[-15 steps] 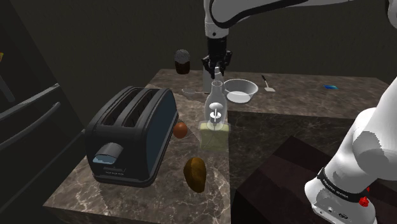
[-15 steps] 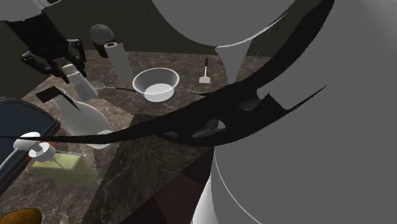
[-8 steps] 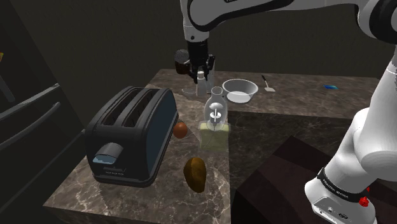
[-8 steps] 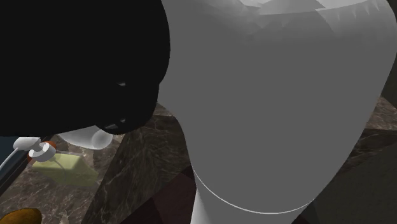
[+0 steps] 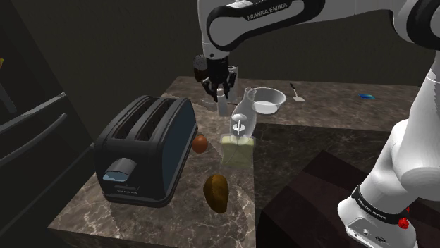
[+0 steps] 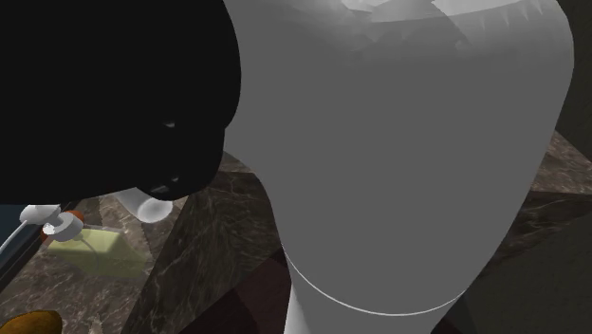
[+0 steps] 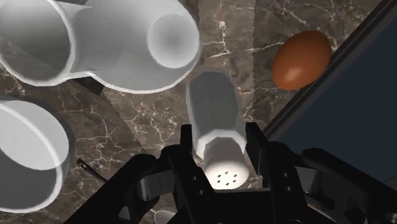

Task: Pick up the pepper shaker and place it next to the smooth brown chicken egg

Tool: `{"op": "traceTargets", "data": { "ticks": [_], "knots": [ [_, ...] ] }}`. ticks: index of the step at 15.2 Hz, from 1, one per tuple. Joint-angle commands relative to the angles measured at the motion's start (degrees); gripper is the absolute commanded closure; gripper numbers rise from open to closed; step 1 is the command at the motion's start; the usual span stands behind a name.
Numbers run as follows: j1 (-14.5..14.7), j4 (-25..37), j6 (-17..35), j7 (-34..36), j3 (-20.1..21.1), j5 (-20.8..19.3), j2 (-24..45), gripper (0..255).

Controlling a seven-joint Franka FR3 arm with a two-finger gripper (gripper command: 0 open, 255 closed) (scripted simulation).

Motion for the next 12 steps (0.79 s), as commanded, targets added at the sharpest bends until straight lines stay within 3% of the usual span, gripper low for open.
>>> {"op": "traceTargets", "data": {
  "ticks": [1,12],
  "knots": [
    [-0.1,-1.5,1.7,0.0,-0.1,-0.1,0.2,255],
    [-0.1,-7.5,9.6,0.9,-0.2,-0.6,2.1,255]
  ]
}}
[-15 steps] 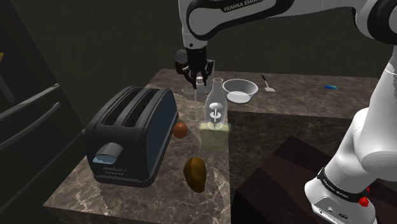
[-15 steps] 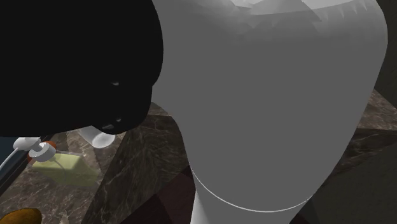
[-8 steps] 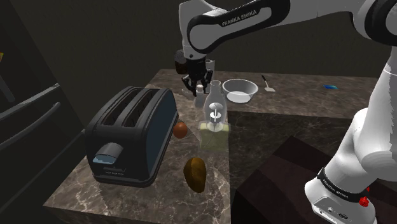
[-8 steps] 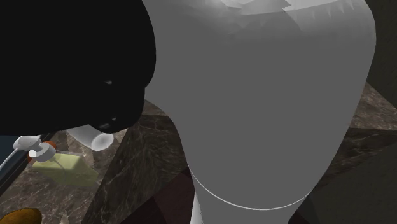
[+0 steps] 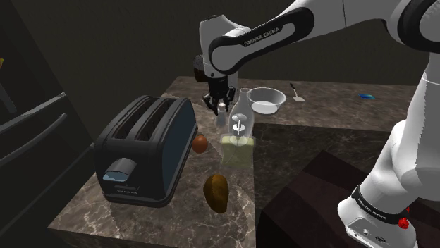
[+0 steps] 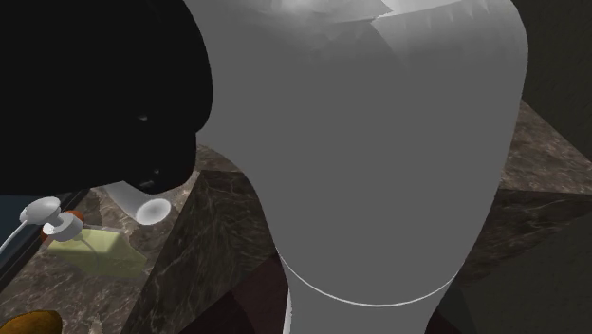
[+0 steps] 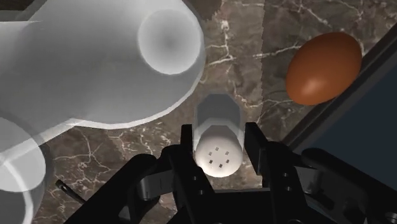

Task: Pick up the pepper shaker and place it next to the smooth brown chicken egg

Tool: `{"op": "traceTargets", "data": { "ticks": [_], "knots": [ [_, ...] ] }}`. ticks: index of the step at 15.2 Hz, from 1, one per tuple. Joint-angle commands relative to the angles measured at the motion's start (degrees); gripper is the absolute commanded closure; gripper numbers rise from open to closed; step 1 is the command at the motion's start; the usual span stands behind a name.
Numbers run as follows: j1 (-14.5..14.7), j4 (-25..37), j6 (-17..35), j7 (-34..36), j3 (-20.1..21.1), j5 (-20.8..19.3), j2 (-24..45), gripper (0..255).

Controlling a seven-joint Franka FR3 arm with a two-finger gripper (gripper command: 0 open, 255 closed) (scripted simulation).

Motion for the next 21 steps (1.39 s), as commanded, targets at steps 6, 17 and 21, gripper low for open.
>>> {"op": "traceTargets", "data": {
  "ticks": [6,17,21],
  "knots": [
    [0.0,-3.2,5.1,0.6,-0.1,-0.4,1.8,255],
    [0.0,-5.1,8.6,1.1,-0.2,-0.9,3.6,255],
    [0.0,-5.1,8.6,1.1,-0.2,-0.9,3.6,0]
  ]
}}
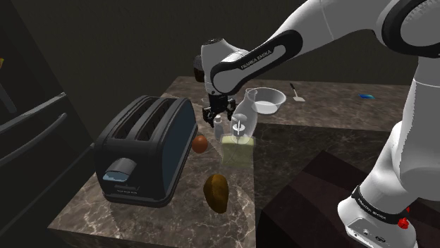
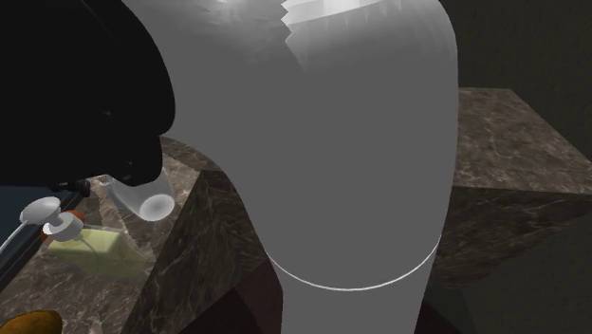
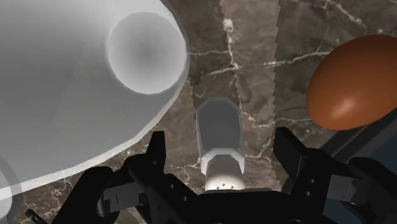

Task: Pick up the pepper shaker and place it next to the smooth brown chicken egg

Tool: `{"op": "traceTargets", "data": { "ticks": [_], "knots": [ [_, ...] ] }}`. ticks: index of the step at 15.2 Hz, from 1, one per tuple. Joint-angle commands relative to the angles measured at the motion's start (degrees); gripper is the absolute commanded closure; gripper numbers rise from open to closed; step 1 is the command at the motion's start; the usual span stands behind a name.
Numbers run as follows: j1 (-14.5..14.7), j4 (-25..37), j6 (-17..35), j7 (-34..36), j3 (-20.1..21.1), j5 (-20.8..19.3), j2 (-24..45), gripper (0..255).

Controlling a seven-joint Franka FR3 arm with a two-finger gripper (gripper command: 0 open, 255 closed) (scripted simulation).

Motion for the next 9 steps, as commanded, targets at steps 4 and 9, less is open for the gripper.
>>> {"op": "traceTargets", "data": {
  "ticks": [4,9],
  "knots": [
    [0.0,0.9,-1.7,-0.2,0.1,0.2,-0.8,0],
    [0.2,4.0,-6.6,-0.4,0.3,0.7,-2.6,0]
  ]
}}
